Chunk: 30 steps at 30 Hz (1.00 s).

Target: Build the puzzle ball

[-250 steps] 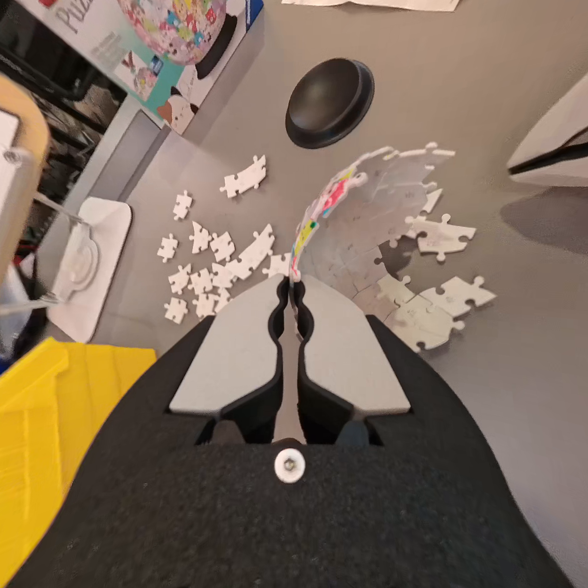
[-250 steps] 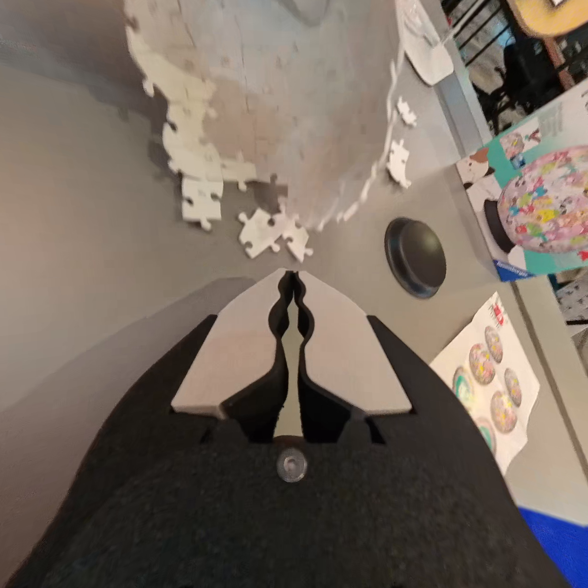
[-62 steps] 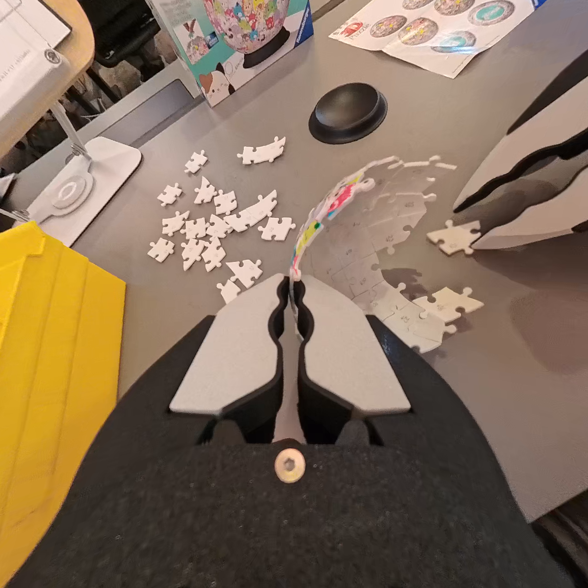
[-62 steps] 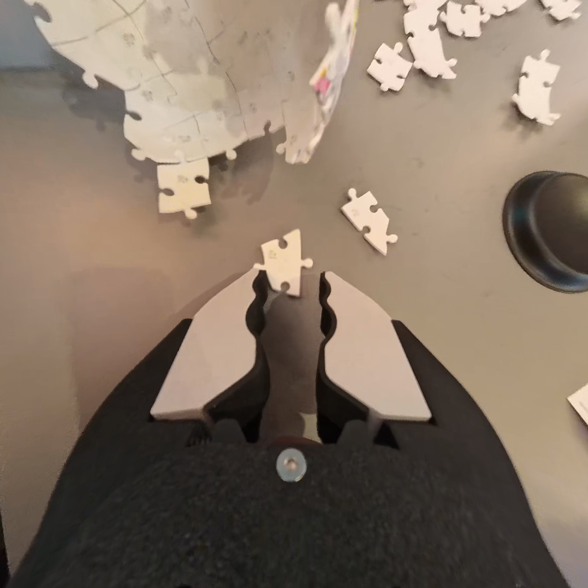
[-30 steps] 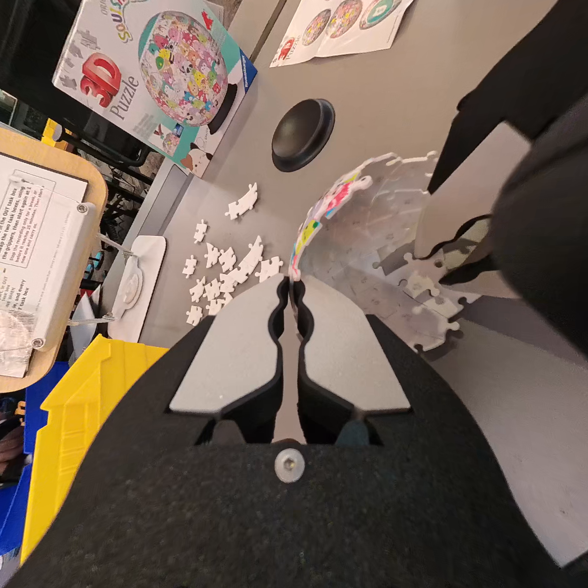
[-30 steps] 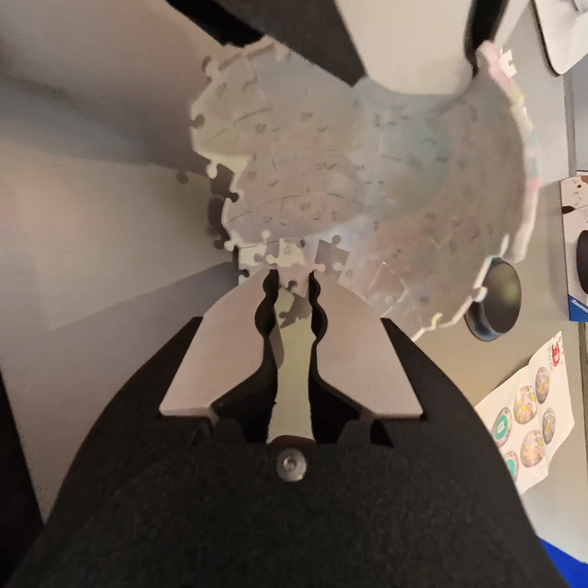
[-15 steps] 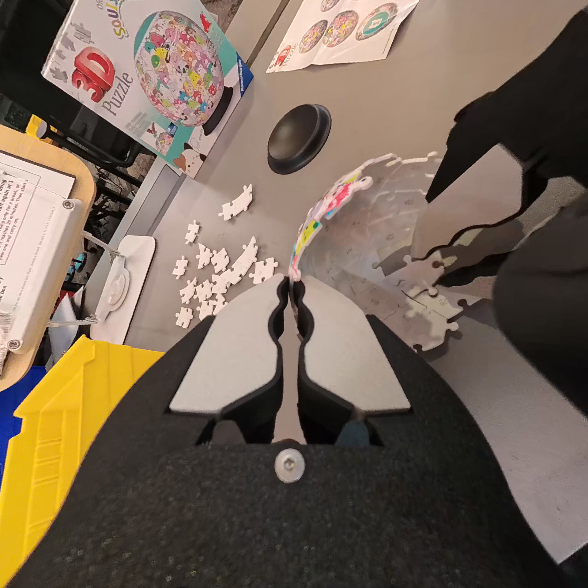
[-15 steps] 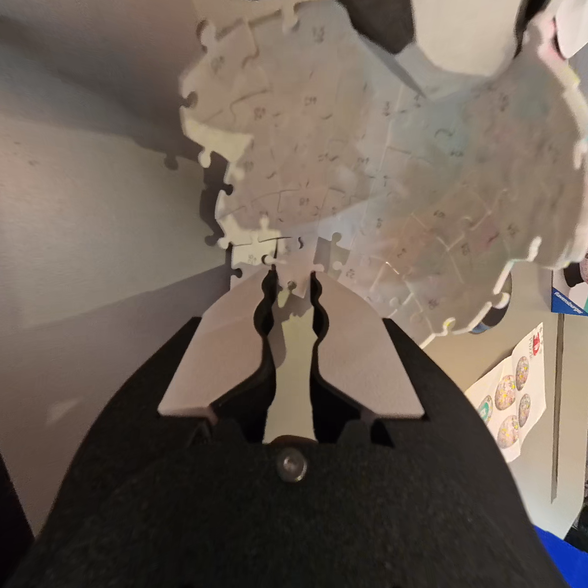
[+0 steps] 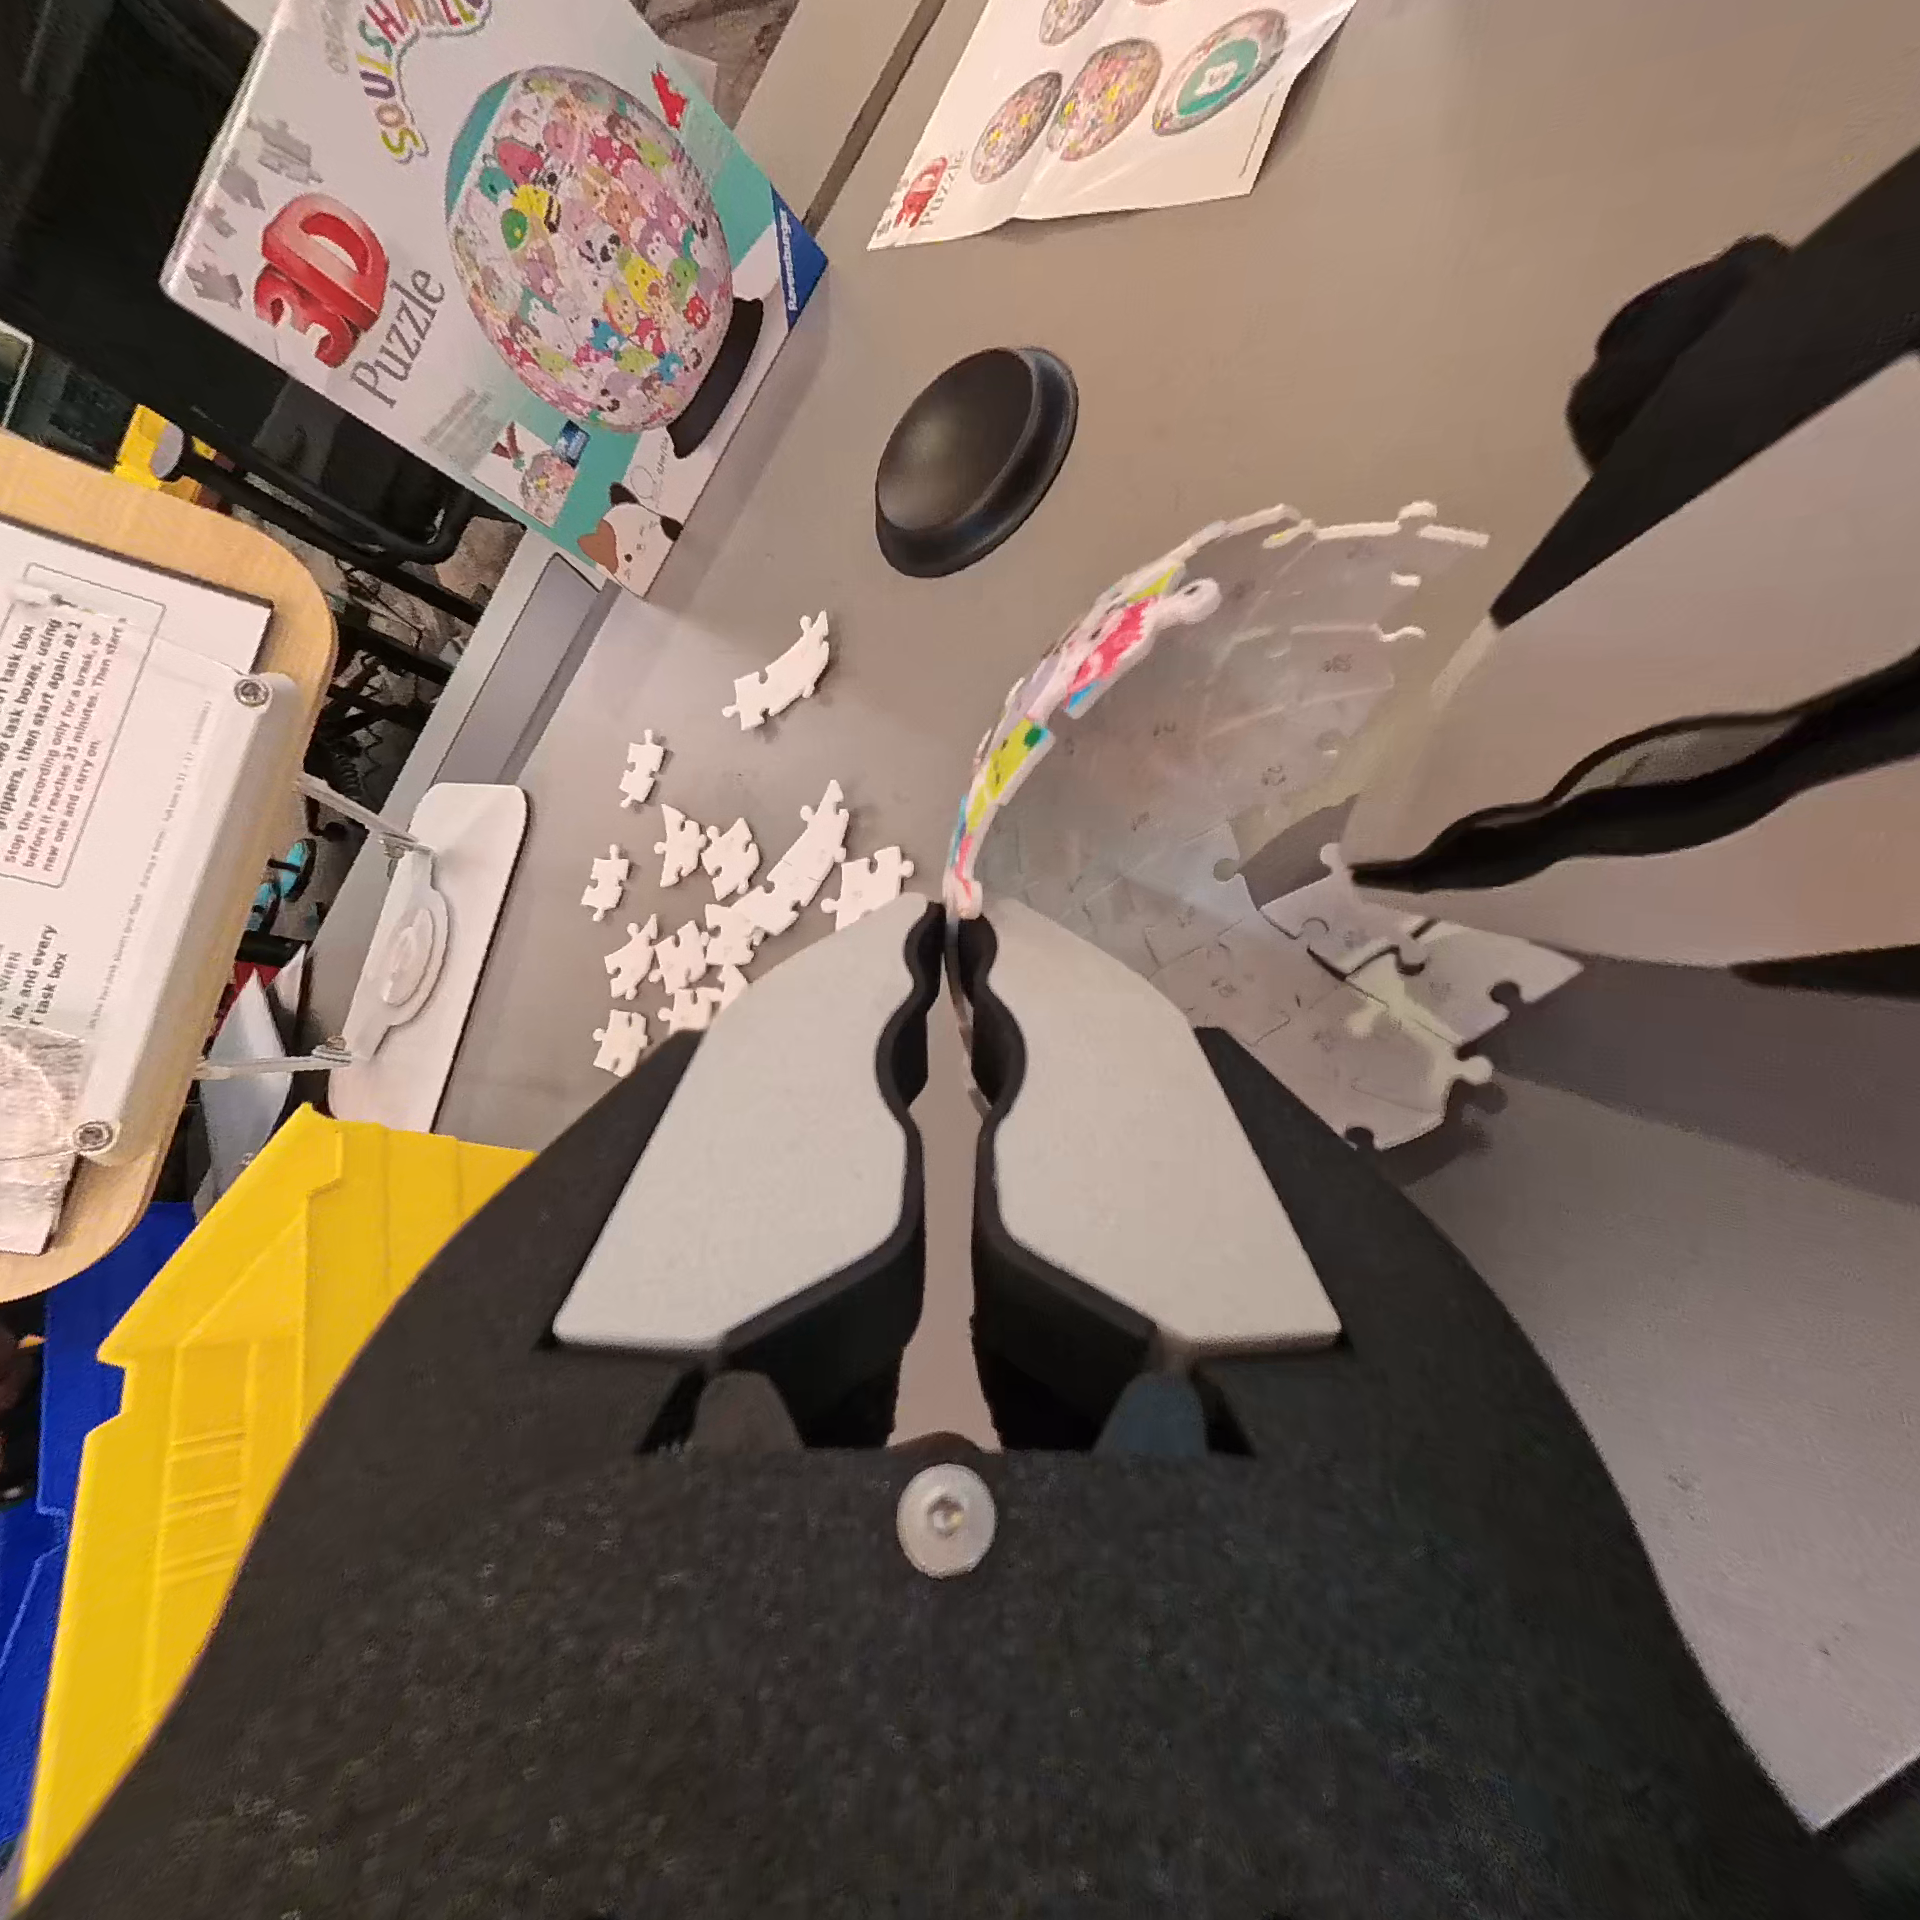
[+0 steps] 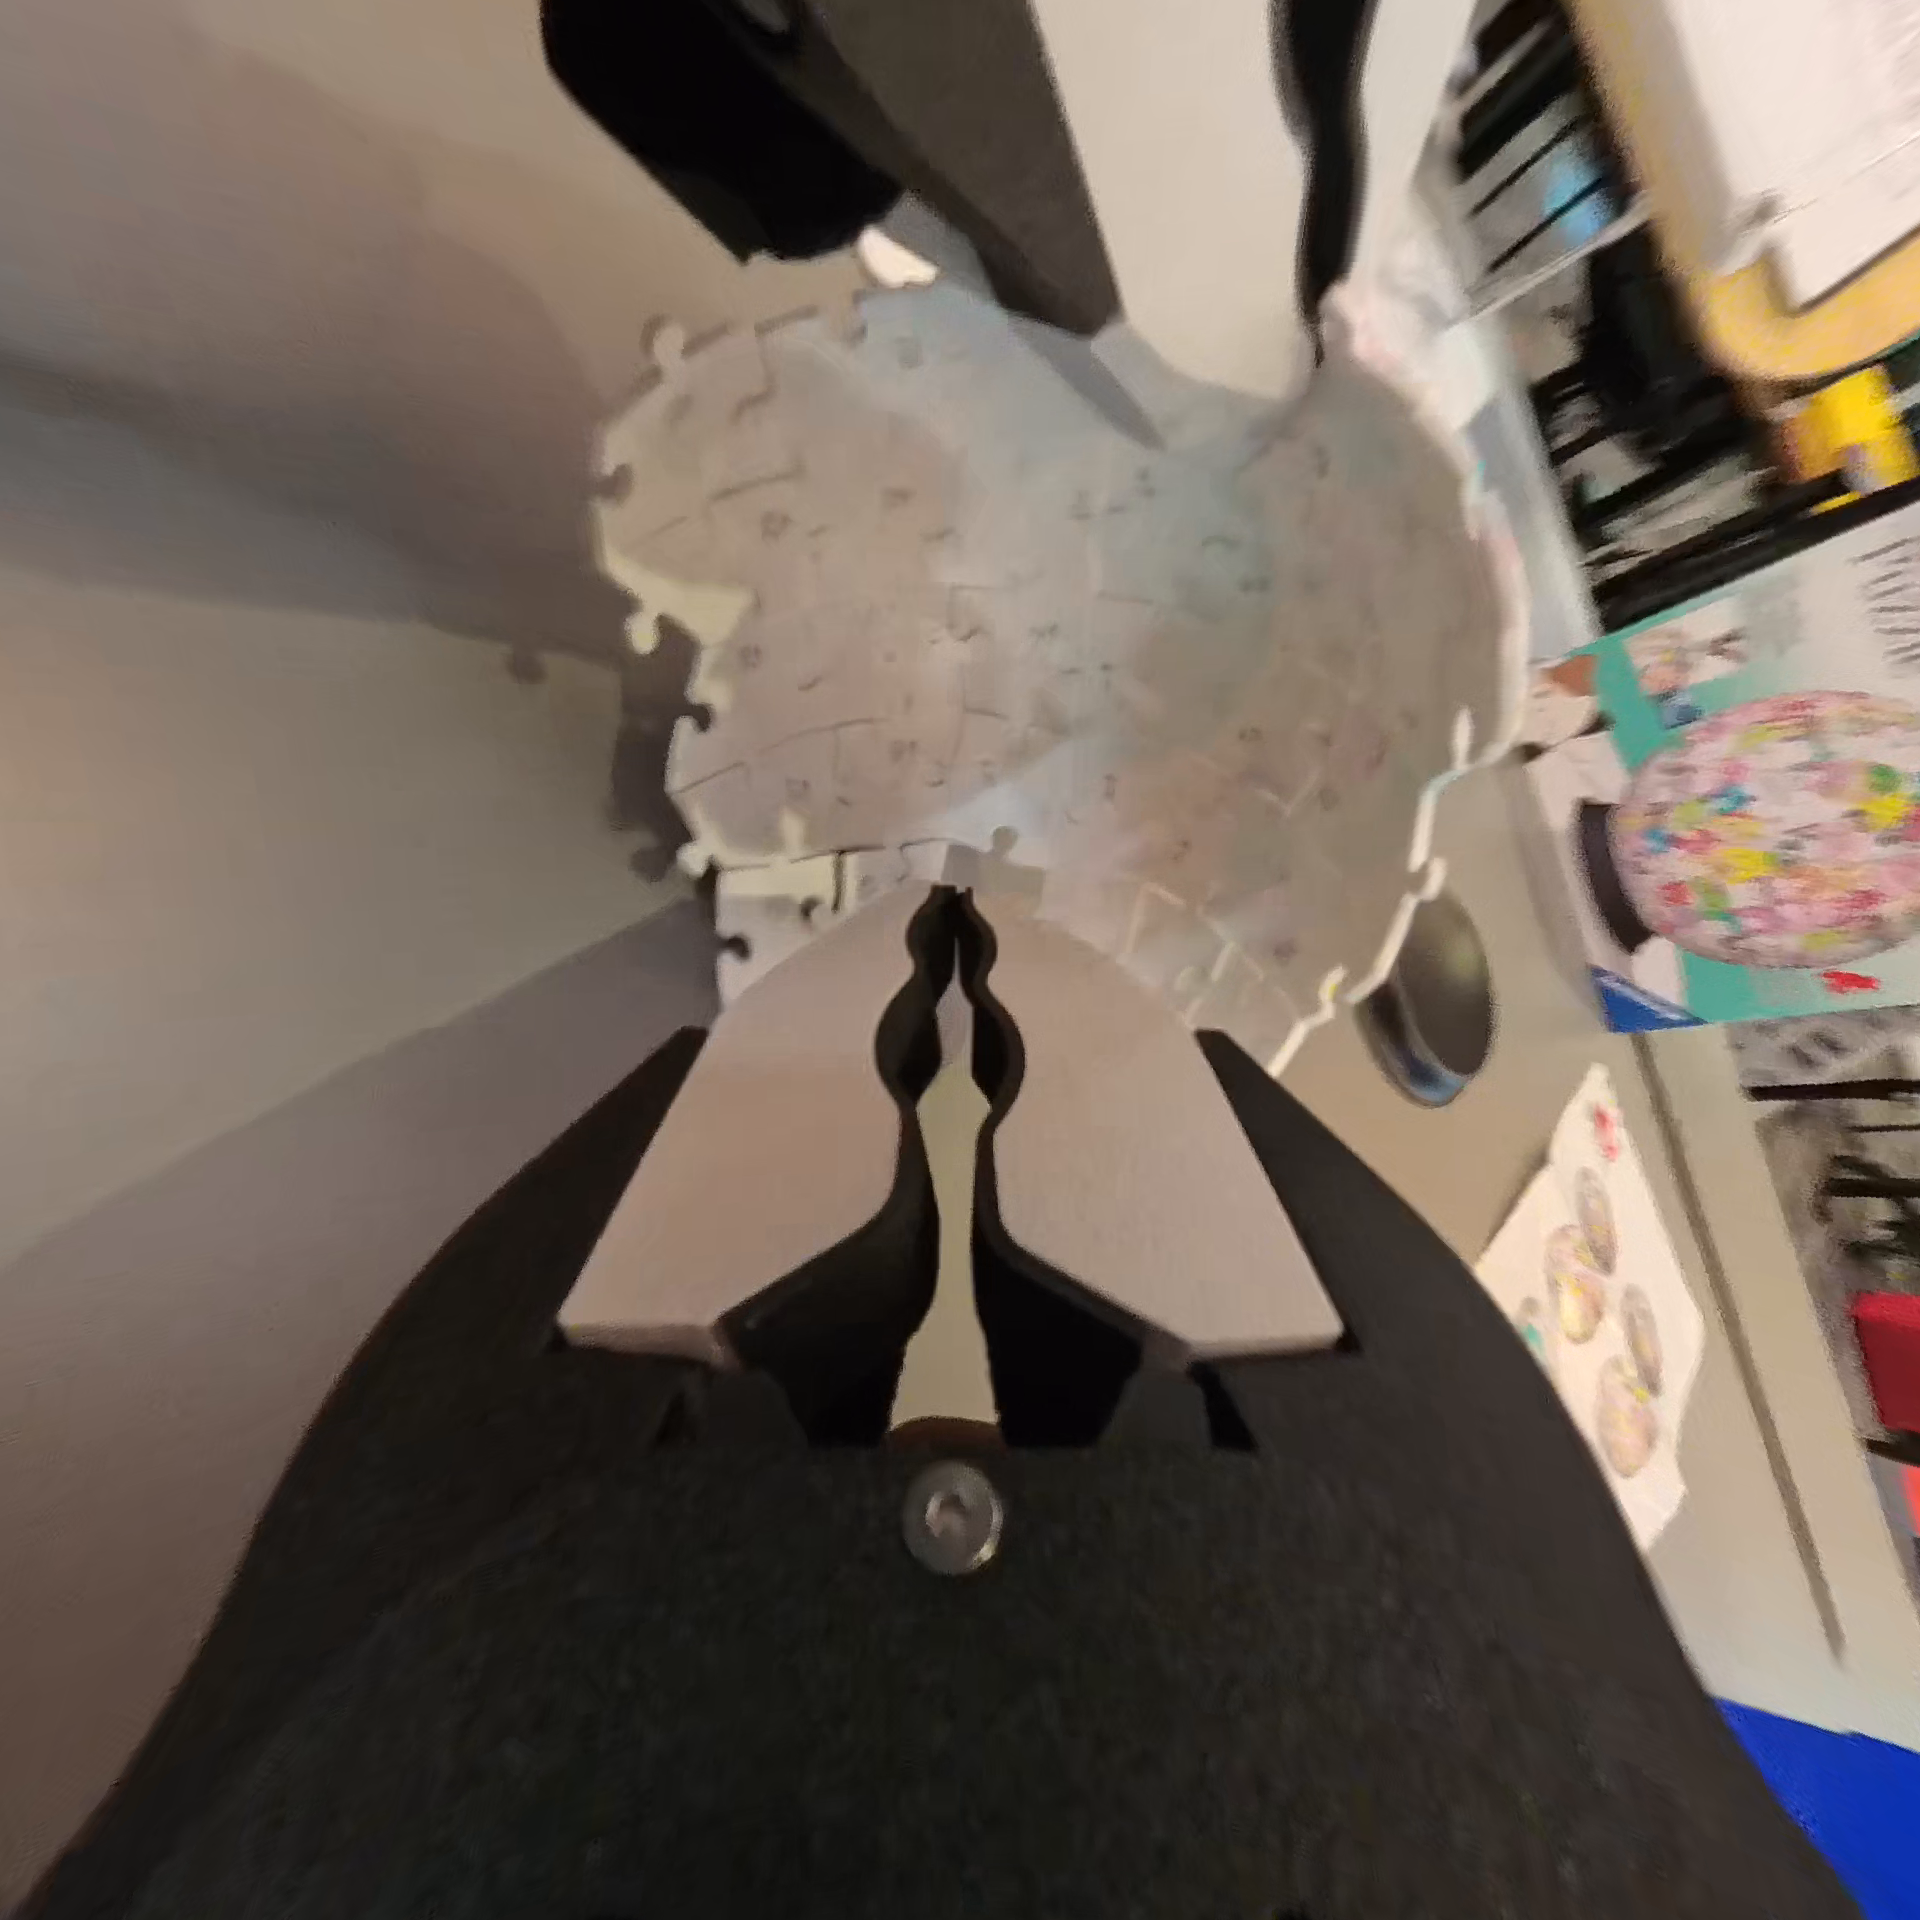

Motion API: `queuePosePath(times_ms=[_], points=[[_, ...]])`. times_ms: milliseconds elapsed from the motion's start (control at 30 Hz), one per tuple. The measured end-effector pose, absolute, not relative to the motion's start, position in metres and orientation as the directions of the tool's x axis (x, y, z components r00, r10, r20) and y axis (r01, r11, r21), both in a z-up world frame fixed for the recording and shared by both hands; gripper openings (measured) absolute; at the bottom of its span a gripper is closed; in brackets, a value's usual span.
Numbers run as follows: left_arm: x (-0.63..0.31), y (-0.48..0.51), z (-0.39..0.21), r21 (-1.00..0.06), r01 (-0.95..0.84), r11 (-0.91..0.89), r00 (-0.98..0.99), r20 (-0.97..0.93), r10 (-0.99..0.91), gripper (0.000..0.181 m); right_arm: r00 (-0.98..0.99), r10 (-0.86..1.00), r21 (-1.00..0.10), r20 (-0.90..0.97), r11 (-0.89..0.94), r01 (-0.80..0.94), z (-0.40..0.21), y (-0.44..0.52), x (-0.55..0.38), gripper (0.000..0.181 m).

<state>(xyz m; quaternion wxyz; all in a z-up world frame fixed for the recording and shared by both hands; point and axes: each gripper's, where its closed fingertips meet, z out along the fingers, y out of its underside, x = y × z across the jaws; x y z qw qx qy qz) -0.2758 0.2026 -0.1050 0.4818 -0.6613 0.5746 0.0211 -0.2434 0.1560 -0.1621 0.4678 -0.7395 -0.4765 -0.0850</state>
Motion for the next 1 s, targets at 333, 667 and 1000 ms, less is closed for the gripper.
queuePosePath(times_ms=[333,667,1000], points=[[-0.268,0.199,-0.105,-0.592,-0.793,0.142,0.310,-0.593,-0.743,0.002,0.512,0.656,-0.571,0.555,-0.148,0.808,-0.183,0.159,-0.252,0.000],[-0.259,0.198,-0.104,-0.580,-0.795,0.175,0.282,-0.610,-0.741,0.002,0.482,0.671,-0.531,0.564,-0.153,0.834,-0.192,0.162,-0.252,0.000],[-0.260,0.201,-0.103,-0.568,-0.805,0.175,0.282,-0.623,-0.729,0.002,0.486,0.609,-0.539,0.627,-0.111,0.835,-0.172,0.162,-0.246,0.000]])
